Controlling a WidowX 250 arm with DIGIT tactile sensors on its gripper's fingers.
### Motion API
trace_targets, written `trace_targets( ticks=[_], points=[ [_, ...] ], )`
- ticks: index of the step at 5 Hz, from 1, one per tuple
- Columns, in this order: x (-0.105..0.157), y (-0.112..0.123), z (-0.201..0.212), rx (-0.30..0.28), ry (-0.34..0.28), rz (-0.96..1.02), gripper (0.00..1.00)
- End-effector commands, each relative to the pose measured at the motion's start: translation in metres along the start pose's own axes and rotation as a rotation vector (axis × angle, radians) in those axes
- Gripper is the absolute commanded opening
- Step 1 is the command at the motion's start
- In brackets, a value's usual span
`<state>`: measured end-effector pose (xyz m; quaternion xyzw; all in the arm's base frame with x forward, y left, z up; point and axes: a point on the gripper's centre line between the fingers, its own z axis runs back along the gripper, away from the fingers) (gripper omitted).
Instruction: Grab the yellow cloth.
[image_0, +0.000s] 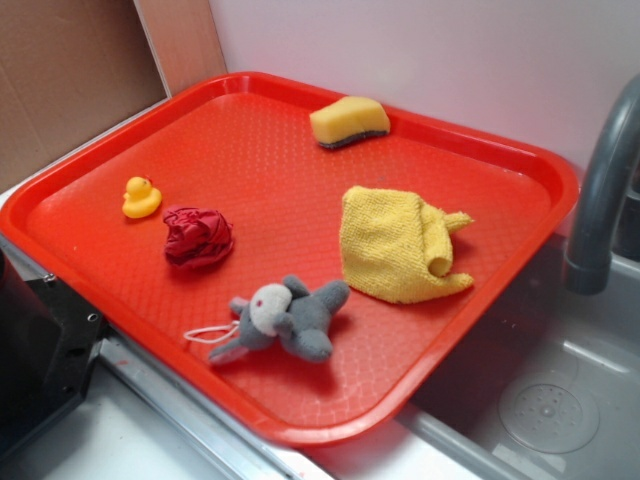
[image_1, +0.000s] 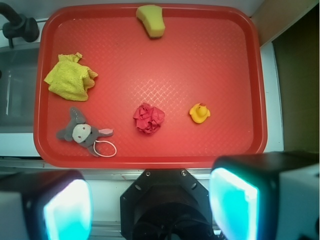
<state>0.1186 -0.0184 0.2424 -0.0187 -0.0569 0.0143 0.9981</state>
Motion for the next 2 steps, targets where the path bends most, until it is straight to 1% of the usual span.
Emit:
trace_targets(
  ticks=[1,2],
  points=[
    [0.0,0.0,0.0,0.0,0.0,0.0,1.0],
    [0.018,-0.002,-0.011,-0.004,-0.03,-0.122,1.0]
  ],
)
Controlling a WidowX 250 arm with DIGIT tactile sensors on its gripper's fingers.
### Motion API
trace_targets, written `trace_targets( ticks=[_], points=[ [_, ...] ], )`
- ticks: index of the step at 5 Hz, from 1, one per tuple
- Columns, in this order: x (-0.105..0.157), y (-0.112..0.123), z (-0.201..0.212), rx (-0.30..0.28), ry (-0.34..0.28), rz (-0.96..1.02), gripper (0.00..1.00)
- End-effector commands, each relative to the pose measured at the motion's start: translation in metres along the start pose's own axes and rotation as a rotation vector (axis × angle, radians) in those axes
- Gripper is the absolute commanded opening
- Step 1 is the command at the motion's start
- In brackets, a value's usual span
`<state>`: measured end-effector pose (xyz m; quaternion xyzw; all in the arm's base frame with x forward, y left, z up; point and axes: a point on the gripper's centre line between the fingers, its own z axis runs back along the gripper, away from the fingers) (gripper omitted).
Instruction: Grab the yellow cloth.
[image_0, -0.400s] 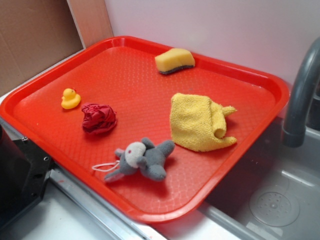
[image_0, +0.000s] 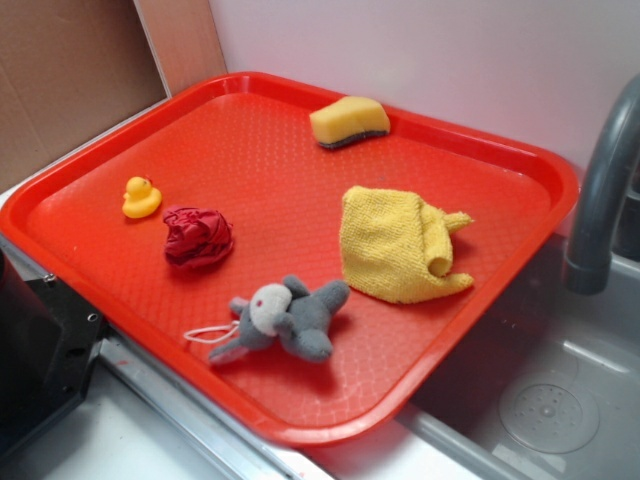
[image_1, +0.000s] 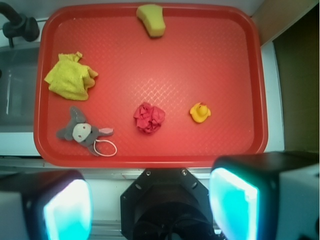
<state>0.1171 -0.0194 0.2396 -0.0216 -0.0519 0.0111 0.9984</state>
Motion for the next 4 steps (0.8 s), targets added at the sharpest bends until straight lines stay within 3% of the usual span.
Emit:
trace_targets(
  ticks=[1,3,4],
  points=[
    [0.027,-0.012,-0.02,0.024,-0.071,-0.265,1.0],
    [0.05,-0.06,-0.058,0.021,-0.148,-0.648,1.0],
    [0.061,-0.075,-0.079,-0.014,-0.172,-0.772,1.0]
  ],
)
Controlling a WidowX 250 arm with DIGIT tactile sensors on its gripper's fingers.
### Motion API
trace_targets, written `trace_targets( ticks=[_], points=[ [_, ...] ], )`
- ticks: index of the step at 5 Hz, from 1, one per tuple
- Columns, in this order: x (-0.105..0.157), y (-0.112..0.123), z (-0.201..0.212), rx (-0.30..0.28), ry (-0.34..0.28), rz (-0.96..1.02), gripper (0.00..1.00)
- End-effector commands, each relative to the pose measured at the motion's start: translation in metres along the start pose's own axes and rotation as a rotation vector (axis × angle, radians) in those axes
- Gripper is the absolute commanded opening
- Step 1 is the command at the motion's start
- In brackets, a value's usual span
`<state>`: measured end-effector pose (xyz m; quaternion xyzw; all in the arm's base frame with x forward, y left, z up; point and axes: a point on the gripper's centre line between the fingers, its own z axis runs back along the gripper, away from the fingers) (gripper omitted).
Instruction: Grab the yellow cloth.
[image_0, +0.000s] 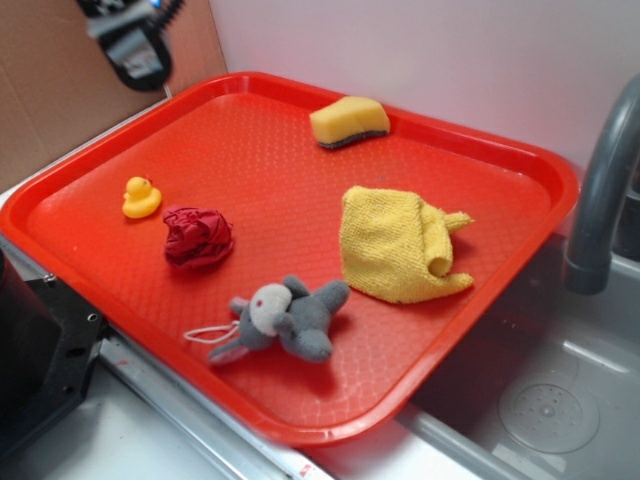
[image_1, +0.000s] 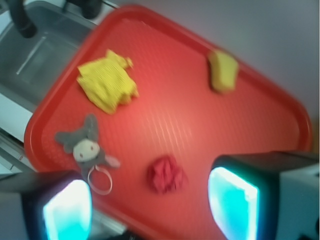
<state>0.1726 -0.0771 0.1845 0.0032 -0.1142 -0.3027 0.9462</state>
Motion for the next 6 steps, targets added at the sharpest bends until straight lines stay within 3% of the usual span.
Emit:
trace_targets(
  ticks=[1,2,3,4,5,6],
  points=[
    [0.037,-0.005,-0.047,-0.052,-0.079,-0.22,1.0],
    [0.049,-0.004,-0.072,-0.062,-0.074,-0.285,1.0],
    [0.06,-0.005,-0.102,-0.133,-0.074,-0.346,1.0],
    [0.065,-0.017,-0.126,-0.308,-0.087,-0.442,1.0],
    [0.062,-0.023,-0.149,-0.35,-0.038,-0.471,1.0],
    [0.06,-0.023,-0.16,-0.293,0.053,-0.42,0.0]
  ],
)
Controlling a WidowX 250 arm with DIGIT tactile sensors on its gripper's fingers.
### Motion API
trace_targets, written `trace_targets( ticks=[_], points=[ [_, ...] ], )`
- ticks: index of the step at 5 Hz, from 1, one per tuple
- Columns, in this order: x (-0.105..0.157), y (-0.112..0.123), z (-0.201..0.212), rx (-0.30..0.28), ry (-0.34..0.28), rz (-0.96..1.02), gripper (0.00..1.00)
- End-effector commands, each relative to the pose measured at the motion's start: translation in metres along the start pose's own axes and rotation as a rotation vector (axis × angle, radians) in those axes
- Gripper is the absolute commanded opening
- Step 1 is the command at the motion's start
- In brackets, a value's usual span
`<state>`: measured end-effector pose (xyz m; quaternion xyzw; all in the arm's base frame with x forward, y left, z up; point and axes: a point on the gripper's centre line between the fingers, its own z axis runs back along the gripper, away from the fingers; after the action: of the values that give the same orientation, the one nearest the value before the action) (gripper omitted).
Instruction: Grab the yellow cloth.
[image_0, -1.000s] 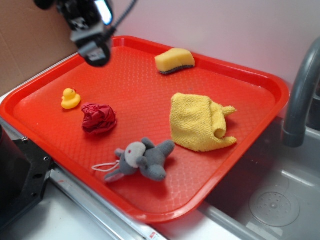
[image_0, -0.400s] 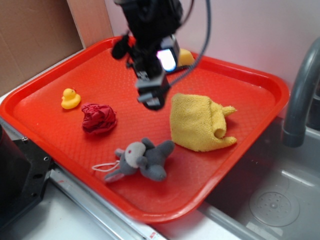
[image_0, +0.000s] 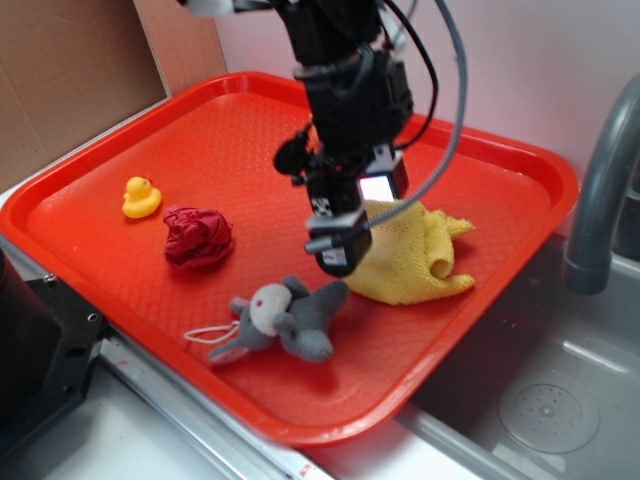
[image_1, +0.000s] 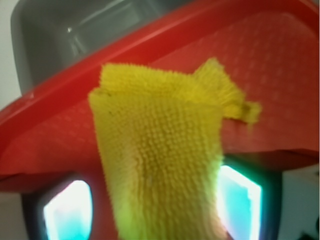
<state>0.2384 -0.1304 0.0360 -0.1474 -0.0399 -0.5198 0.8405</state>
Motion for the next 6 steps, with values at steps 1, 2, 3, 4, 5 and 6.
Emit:
trace_targets(
  ticks=[1,2,3,4,5,6],
  points=[
    [0.013,-0.002,-0.003,0.083,0.041,0.019,0.0],
    [0.014,-0.006,-0.003,0.096,0.051,0.022,0.0],
    [0.01,-0.003,0.021,0.169,0.048,0.132,0.0],
    [-0.007,0.004,0.058,0.172,0.013,0.351,0.0],
    [-0.03,0.001,0.103,0.272,0.013,0.591,0.0],
    [-0.051,-0.009,0.131,0.318,-0.007,0.837,0.0]
  ],
)
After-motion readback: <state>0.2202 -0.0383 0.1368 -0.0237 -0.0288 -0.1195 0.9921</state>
